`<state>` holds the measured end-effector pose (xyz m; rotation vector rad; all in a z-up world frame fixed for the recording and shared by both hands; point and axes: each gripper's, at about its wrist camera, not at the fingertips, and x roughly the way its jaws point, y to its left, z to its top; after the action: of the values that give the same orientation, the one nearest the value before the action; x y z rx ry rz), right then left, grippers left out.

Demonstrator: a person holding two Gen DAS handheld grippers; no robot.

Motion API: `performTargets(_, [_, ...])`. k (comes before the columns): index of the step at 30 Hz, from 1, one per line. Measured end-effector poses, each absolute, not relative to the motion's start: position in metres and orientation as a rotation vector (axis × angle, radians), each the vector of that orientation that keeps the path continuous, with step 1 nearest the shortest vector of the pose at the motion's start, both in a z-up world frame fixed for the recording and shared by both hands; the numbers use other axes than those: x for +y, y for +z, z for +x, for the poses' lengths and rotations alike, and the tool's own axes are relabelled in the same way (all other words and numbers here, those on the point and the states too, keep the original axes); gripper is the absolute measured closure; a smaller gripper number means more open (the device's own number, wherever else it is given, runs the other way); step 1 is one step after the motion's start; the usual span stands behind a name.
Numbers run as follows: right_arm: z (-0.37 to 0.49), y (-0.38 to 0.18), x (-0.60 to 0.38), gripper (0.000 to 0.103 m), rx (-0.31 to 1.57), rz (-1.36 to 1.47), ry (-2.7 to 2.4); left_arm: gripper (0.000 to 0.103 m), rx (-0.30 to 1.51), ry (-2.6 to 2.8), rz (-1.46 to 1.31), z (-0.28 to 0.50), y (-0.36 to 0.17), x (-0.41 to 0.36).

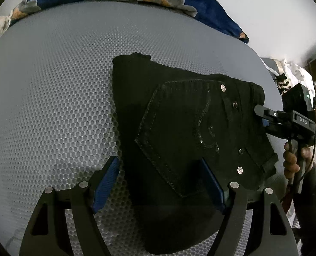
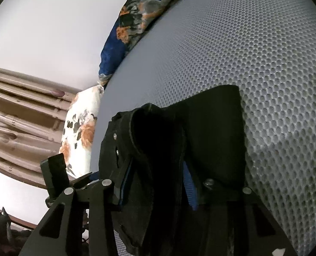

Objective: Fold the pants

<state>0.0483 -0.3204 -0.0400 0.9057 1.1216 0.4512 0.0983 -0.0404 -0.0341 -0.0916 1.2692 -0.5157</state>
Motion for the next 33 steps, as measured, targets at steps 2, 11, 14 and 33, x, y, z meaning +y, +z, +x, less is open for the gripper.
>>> performTargets(2, [0.050, -0.040, -0.320, 0.063, 1.121, 0.914, 0.455, 0.026, 1.273, -0.515, -0.100, 0.098, -0.036, -0.042])
performTargets(11, [0.051, -0.024, -0.306, 0.089, 1.103, 0.897, 0.391, 0.026, 1.272, -0.508, -0.106, 0.101, -0.037, -0.048])
performTargets(14, [0.048, 0.001, -0.299, 0.092, 1.076, 0.833, 0.351, 0.026, 1.246, -0.492, -0.110, 0.106, -0.032, -0.047])
performTargets(33, [0.037, -0.003, -0.337, 0.080, 1.108, 0.753, 0.076, 0.026, 1.234, -0.494, -0.046, 0.126, -0.039, -0.077])
